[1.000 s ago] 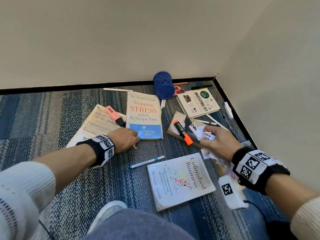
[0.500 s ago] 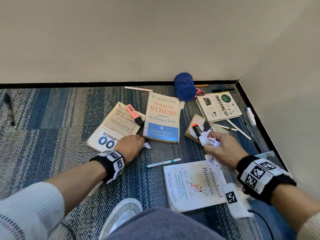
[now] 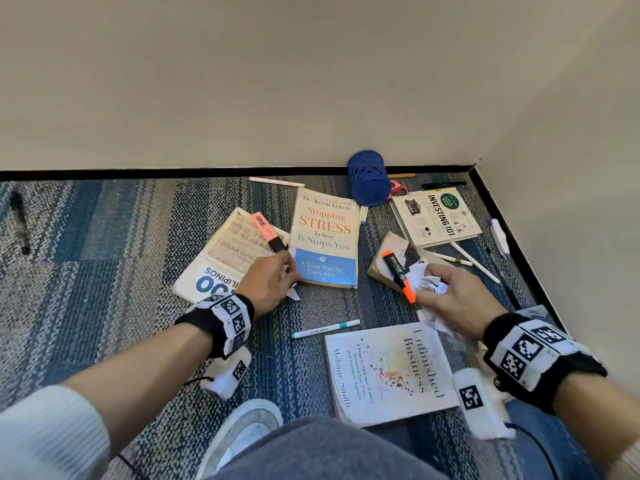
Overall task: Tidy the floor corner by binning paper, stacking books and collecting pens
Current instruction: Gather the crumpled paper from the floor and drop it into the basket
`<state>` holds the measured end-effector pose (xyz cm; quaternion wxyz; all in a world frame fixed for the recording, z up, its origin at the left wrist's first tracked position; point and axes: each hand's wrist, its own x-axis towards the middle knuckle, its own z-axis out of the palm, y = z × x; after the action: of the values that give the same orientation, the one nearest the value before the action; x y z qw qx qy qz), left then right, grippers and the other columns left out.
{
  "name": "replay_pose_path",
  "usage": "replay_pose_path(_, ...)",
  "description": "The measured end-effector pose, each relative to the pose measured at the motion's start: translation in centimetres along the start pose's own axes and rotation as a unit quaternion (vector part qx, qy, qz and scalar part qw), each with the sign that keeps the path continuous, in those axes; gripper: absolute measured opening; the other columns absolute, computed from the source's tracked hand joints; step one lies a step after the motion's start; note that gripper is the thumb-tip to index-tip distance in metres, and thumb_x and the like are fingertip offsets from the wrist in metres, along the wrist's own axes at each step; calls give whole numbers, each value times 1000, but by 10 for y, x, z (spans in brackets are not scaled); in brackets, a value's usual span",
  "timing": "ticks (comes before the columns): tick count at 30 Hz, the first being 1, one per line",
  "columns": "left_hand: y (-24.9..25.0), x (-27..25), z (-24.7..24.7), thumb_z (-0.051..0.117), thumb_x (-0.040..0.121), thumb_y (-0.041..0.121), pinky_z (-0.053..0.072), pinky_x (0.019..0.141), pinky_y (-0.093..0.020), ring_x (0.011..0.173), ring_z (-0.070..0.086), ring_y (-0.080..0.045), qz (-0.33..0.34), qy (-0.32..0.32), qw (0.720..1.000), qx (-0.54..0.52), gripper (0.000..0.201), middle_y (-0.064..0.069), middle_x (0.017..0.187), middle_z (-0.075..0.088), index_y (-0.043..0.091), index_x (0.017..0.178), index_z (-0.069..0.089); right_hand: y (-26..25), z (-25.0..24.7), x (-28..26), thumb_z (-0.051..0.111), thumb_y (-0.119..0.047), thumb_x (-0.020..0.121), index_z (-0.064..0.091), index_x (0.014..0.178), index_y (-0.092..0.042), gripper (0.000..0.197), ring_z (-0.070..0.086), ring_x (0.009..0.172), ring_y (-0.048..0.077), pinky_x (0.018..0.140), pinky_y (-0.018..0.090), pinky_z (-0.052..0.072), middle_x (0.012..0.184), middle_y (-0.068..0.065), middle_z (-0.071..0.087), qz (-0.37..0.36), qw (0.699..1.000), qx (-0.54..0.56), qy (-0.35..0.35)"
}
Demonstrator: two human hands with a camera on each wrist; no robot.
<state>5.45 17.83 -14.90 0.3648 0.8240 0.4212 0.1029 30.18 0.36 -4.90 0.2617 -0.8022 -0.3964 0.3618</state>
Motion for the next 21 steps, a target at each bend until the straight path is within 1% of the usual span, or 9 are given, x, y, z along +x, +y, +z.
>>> replay_pose_path(3, -3, 4, -13, 71, 86, 22, 48, 71, -33, 79, 60, -23, -35, 25, 999, 7, 13, -3, 87, 65, 15, 84, 59, 0, 0, -1, 70, -11, 82, 60, 82, -1, 13, 49, 54, 14, 52, 24, 37, 65, 4, 59, 0, 1000, -14, 5)
replay_pose_path(6, -12, 7, -25, 76, 81, 21, 38, 63, -29, 77, 56, -22, -48, 28, 998, 32, 15, -1, 81, 62, 16, 81, 62, 0, 1, -1, 69, -10, 82, 58, 82, 1, 15, 46, 54, 13, 51, 24, 36, 63, 4, 56, 4, 1000, -16, 4)
replay_pose_path(7, -16, 8, -28, 75, 81, 23, 38, 64, -28, 79, 58, -22, -44, 15, 998, 45, 12, -1, 82, 63, 17, 82, 65, 0, 2, -1, 68, -9, 83, 58, 82, 1, 15, 46, 52, 13, 49, 22, 35, 63, 5, 56, 6, 1000, -10, 2)
replay_pose_path(9, -21, 7, -31, 72, 84, 31, 44, 72, -29, 89, 61, -21, -7, -50, 991, 122, 11, -2, 93, 70, 23, 92, 72, -1, 3, -2, 67, -6, 84, 57, 84, 3, 14, 44, 48, 11, 45, 19, 35, 63, 7, 55, 11, 1000, -2, -1)
replay_pose_path(11, -23, 4, -29, 69, 85, 40, 48, 78, -31, 97, 62, -20, 39, -135, 962, 235, 26, 1, 106, 69, 29, 108, 70, -1, 5, -1, 65, -4, 84, 57, 85, 5, 12, 42, 45, 8, 43, 16, 34, 64, 8, 54, 15, 1000, 1, -2)
replay_pose_path(13, -22, 1, -26, 68, 86, 41, 48, 78, -31, 102, 61, -21, 59, -170, 936, 303, 34, 1, 113, 67, 29, 117, 65, -2, 6, -2, 66, -4, 83, 59, 82, 2, 9, 43, 47, 9, 45, 17, 35, 64, 6, 56, 11, 1000, -9, 1)
replay_pose_path(15, -24, 0, -22, 66, 87, 39, 49, 79, -32, 101, 61, -21, 67, -169, 931, 317, 31, 2, 113, 65, 26, 115, 65, -5, 8, -3, 65, -3, 82, 58, 76, -3, 9, 44, 46, 7, 46, 15, 35, 61, 3, 56, 7, 1000, -24, 5)
replay_pose_path(17, -26, -1, -20, 63, 89, 40, 50, 78, -33, 96, 61, -22, 66, -170, 930, 320, 25, 2, 109, 64, 22, 106, 65, -7, 10, -4, 62, 1, 82, 55, 67, -9, 19, 43, 42, 4, 43, 12, 35, 56, 0, 54, 2, 1000, -26, 6)
replay_pose_path(21, -30, -4, -22, 57, 94, 39, 50, 79, -34, 92, 58, -21, 59, -172, 941, 285, 22, 0, 103, 61, 19, 99, 62, -9, 12, -5, 62, 0, 81, 57, 71, -10, 16, 45, 42, 2, 44, 11, 36, 56, -1, 56, 0, 999, -34, 8)
